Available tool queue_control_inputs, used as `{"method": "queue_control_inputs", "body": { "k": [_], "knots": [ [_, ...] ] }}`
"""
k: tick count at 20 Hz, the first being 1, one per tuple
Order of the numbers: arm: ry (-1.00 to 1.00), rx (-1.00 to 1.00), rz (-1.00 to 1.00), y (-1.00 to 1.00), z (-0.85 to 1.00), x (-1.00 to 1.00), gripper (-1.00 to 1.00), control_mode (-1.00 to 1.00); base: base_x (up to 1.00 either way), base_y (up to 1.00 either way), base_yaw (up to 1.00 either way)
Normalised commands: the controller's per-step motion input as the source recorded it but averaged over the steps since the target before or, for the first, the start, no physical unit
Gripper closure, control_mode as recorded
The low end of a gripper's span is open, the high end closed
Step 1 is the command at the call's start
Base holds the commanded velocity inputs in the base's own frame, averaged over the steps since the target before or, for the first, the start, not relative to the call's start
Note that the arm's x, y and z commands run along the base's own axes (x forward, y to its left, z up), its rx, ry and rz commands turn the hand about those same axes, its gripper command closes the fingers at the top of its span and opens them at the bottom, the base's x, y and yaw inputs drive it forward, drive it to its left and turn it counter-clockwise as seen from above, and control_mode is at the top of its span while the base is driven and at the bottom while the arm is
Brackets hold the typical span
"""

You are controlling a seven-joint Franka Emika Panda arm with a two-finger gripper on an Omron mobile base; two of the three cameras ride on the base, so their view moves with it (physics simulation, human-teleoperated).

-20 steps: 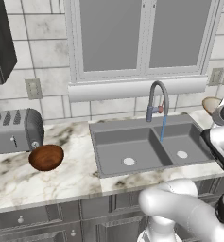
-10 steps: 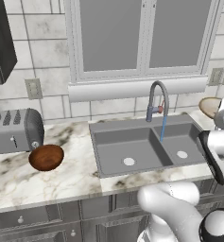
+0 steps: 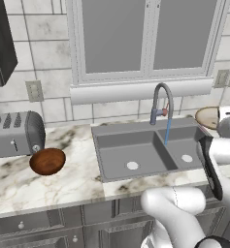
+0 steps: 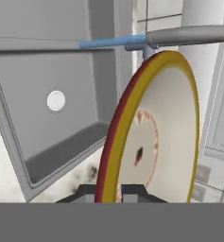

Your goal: Rinse each bowl for a few seconds and place them down in the sink or on the counter.

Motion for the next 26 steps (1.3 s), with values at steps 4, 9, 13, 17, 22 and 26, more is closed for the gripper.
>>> {"method": "queue_control_inputs", "body": {
  "k": [4, 9, 13, 17, 22, 26],
  "knots": [
    [0.21, -0.08, 0.18, 0.29, 0.09, -0.11, 1.00, -1.00, 0.00, 0.00, 0.00],
    [0.19, -0.07, 0.17, 0.28, 0.03, -0.06, 1.00, -1.00, 0.00, 0.00, 0.00],
    [0.07, -0.02, 0.12, 0.18, -0.13, -0.09, 1.00, -1.00, 0.00, 0.00, 0.00],
    [0.02, 0.00, 0.08, 0.04, -0.29, -0.05, 1.00, -1.00, 0.00, 0.00, 0.00],
    [0.01, 0.00, 0.06, 0.05, -0.26, -0.01, 1.00, -1.00, 0.00, 0.00, 0.00],
    [0.00, 0.00, 0.01, 0.22, -0.15, 0.00, 1.00, -1.00, 0.00, 0.00, 0.00]
  ]
}}
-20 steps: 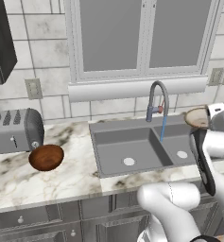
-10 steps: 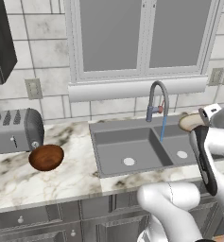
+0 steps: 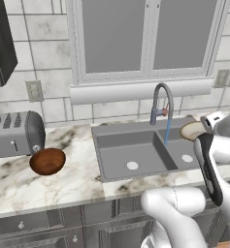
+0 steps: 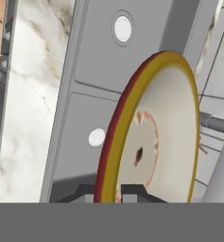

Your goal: Rinse each bowl for a few seconds and place them down in the sink or on the counter.

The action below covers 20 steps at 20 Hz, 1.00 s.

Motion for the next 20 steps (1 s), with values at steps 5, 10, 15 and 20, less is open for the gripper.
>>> {"method": "queue_control_inputs", "body": {
  "k": [5, 10, 15, 20],
  "knots": [
    [0.01, 0.00, 0.00, 0.29, -0.03, 0.01, 1.00, -1.00, 0.00, 0.00, 0.00],
    [0.04, 0.01, 0.00, 0.10, -0.08, 0.07, 1.00, -1.00, 0.00, 0.00, 0.00],
    [0.07, 0.05, 0.01, -0.01, -0.14, 0.12, 1.00, -1.00, 0.00, 0.00, 0.00],
    [0.04, 0.05, 0.02, 0.00, -0.09, 0.24, 1.00, -1.00, 0.00, 0.00, 0.00]
  ]
}}
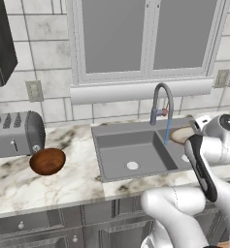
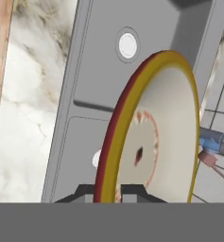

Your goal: Rinse each bowl for a few seconds and place them down in the sink or on the counter.

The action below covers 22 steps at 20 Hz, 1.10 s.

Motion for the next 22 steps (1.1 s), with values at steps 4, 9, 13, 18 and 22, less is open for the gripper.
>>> {"method": "queue_control_inputs", "body": {
  "k": [4, 9, 13, 18, 22],
  "knots": [
    [0.00, 0.06, 0.03, 0.00, -0.08, 0.24, 1.00, -1.00, 0.00, 0.00, 0.00],
    [0.00, 0.06, 0.03, 0.00, -0.07, 0.20, 1.00, -1.00, 0.00, 0.00, 0.00],
    [0.00, 0.07, 0.03, 0.00, -0.14, 0.20, 1.00, -1.00, 0.00, 0.00, 0.00],
    [0.00, 0.06, 0.03, 0.00, -0.17, 0.24, 1.00, -1.00, 0.00, 0.00, 0.00],
    [0.00, 0.04, 0.02, 0.00, -0.18, 0.30, 1.00, -1.00, 0.00, 0.00, 0.00]
  ]
}}
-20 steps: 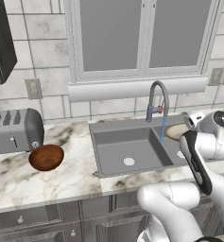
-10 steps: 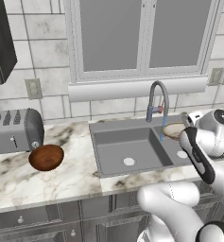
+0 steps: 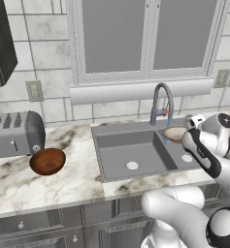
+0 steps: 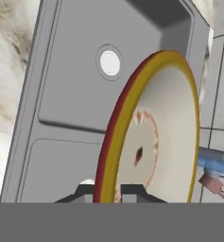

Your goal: Rinse each bowl for a few seconds and place them down in the sink or on the counter.

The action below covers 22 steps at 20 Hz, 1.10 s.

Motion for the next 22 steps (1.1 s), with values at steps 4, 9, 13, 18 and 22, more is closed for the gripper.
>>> {"method": "queue_control_inputs", "body": {
  "k": [4, 9, 13, 18, 22],
  "knots": [
    [-0.01, 0.02, 0.01, 0.00, -0.14, 0.32, 1.00, -1.00, 0.00, 0.00, 0.00],
    [-0.01, 0.02, 0.02, 0.00, -0.11, 0.33, 1.00, -1.00, 0.00, 0.00, 0.00],
    [-0.02, 0.04, 0.03, -0.01, -0.07, 0.29, 1.00, -1.00, 0.00, 0.00, 0.00],
    [-0.03, 0.05, 0.05, -0.09, -0.05, 0.29, 1.00, -1.00, 0.00, 0.00, 0.00],
    [-0.03, 0.05, 0.05, -0.15, -0.06, 0.31, 1.00, -1.00, 0.00, 0.00, 0.00]
  ]
}}
